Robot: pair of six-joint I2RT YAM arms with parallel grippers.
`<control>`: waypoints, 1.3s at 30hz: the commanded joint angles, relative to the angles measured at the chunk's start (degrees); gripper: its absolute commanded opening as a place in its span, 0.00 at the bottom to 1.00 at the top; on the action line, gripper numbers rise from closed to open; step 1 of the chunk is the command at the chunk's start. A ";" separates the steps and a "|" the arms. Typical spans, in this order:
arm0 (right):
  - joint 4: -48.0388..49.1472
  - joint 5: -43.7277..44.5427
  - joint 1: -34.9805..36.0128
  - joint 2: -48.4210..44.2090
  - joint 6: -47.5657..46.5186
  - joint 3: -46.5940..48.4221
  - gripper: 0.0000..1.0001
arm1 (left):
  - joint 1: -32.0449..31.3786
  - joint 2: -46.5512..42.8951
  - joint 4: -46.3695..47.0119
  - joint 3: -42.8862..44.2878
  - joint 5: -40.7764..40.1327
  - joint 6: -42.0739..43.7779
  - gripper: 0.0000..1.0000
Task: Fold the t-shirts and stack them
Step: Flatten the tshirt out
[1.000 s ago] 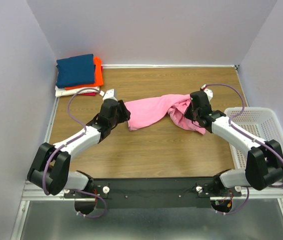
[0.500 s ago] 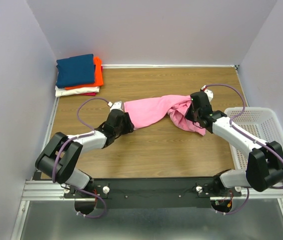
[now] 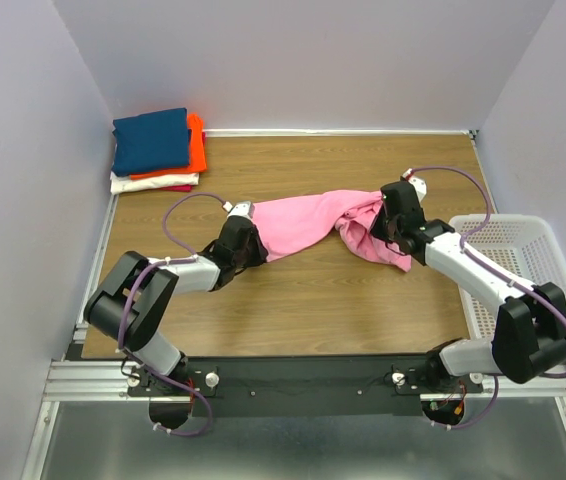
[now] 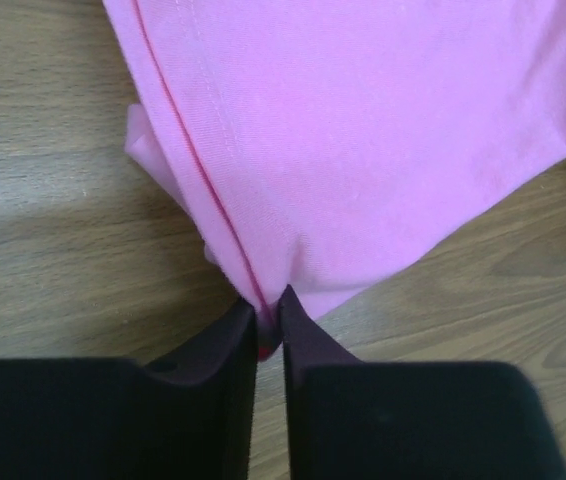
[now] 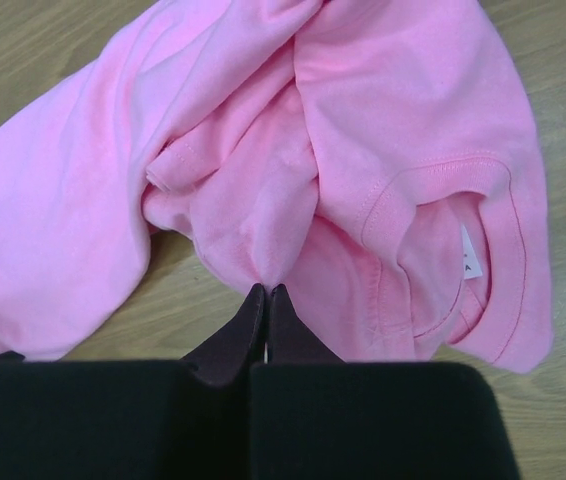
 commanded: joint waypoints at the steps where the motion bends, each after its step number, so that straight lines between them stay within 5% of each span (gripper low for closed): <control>1: -2.03 0.58 0.27 -1.29 -0.82 2.32 0.00 | -0.17 -1.68 0.64 1.36 1.93 0.37 0.03; 8: -5.36 5.31 0.09 -3.57 -2.66 5.04 0.00 | 2.28 -10.02 -8.75 6.10 -0.17 0.89 0.00; 19: -9.95 10.86 -3.15 -6.57 -5.74 15.14 0.00 | 19.86 -24.71 -19.75 14.18 6.86 3.00 0.00; 31: -9.95 4.10 -13.08 12.58 -11.63 46.42 0.00 | 29.36 -5.05 -21.07 42.48 16.69 -0.68 0.00; 39: -9.95 -0.21 -16.43 14.80 -12.16 64.53 0.00 | 34.63 0.43 -22.47 58.04 24.34 -2.44 0.00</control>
